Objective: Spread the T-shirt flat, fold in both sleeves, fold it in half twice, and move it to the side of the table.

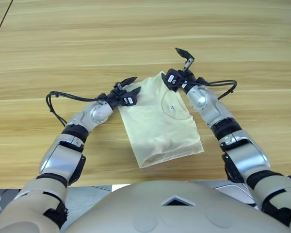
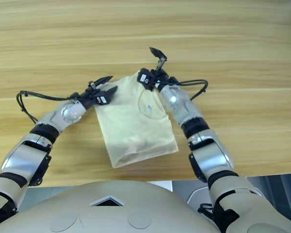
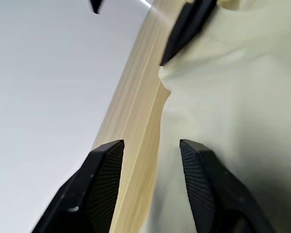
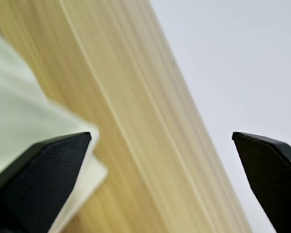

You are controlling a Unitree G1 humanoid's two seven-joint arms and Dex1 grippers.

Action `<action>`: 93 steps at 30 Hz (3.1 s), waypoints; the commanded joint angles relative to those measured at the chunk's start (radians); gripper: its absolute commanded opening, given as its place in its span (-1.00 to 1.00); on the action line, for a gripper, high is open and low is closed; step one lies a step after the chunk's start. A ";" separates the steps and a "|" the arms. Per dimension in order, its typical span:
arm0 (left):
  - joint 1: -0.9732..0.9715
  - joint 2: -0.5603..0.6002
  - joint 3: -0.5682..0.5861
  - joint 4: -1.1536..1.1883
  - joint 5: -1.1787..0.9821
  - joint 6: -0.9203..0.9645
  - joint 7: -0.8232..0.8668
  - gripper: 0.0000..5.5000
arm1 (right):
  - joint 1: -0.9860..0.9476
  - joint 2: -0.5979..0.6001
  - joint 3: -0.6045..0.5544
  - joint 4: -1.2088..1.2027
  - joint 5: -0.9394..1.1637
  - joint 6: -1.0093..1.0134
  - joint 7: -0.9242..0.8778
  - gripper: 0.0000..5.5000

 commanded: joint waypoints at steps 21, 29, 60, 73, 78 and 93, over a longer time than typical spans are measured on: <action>-0.028 0.034 -0.034 0.130 -0.030 0.022 0.107 -0.23 | 0.108 -0.132 -0.185 -0.262 0.324 -0.161 0.200 0.96; -0.090 0.152 -0.001 0.184 -0.035 -0.004 0.063 -0.23 | 0.310 -0.269 -0.186 -0.561 0.417 -0.242 0.450 0.96; 0.179 0.128 0.321 -0.394 -0.854 -0.155 -0.705 -0.23 | 0.541 -0.388 -0.024 -0.802 0.511 -0.340 0.728 0.96; 0.733 0.526 0.254 -0.911 -0.719 -0.038 -0.977 -0.23 | 0.871 -0.786 -0.321 -0.940 0.502 -0.490 0.838 0.96; 0.908 0.607 0.297 -1.065 -0.629 0.033 -0.958 -0.23 | 1.093 -0.896 -0.392 -1.015 0.467 -0.550 0.887 0.96; 0.908 0.579 0.163 -1.083 -0.466 0.040 -0.942 0.38 | 0.898 -0.718 -0.165 -0.976 0.304 -0.456 0.877 0.96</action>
